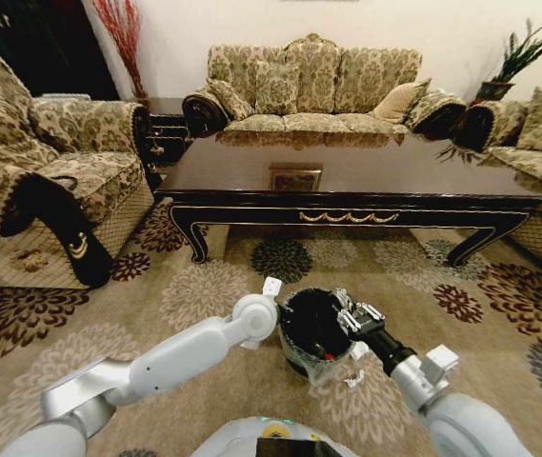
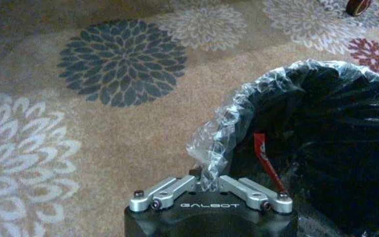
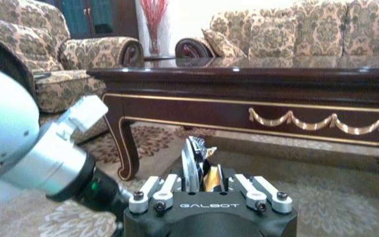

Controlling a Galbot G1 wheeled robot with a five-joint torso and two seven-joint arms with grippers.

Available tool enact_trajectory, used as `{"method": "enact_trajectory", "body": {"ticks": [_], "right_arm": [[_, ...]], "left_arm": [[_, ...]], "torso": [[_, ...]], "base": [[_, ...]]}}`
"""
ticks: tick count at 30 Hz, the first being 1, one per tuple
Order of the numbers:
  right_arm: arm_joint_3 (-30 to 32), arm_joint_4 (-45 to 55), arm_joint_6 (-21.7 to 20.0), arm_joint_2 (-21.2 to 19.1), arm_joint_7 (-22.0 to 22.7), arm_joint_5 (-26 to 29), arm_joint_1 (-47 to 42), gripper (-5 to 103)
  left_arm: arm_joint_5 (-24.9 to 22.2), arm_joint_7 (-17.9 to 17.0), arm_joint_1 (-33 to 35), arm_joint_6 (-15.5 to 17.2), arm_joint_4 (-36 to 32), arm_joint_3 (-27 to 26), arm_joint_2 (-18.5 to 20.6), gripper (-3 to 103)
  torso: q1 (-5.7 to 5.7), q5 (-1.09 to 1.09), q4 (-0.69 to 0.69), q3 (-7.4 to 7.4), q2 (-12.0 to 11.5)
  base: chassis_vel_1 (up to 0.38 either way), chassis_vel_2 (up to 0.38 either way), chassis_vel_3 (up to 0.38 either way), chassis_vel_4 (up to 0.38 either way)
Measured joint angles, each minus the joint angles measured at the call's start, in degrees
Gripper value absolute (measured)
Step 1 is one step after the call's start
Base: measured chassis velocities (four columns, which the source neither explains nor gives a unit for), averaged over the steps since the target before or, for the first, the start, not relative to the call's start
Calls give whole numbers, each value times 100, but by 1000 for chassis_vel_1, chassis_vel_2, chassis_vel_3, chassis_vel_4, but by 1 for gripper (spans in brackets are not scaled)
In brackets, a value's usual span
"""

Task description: Move to the front of the table and pick up the trash from the floor, then place it into the trash bin.

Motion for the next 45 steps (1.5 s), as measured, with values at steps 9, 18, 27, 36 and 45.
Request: {"method": "enact_trajectory", "body": {"ticks": [9, 18, 27, 36, 45], "right_arm": [[-33, -2, -75, 85, 59, -45, -124, 61], [0, 28, -89, 210, 97, -51, -185, 93], [139, -227, -123, 366, 378, 407, 85, 100], [74, -1010, -109, 391, 449, 520, 565, 100], [-14, -2473, 181, 665, 275, -22, 758, 100]], "left_arm": [[-47, -40, 7, 0, -38, 10, 33, 0], [17, -51, 313, 0, -166, -251, 198, 0], [585, 556, 1738, -1, -502, -1950, 1128, 0], [880, 1018, 3135, 1, -894, -3531, 1653, 0], [828, 1087, 3258, 0, -1085, -3629, 1747, 0]], "torso": [[0, -2, 0, 0, 0], [0, -2, -1, 0, 0], [0, -2, 0, 0, 0], [0, -1, -1, -1, 0], [0, -2, -2, -1, 0]], "base": [[0, 0, 0, 0], [0, 0, 0, 0], [0, 0, 0, 0], [0, 0, 0, 0], [0, 0, 0, 0]]}}
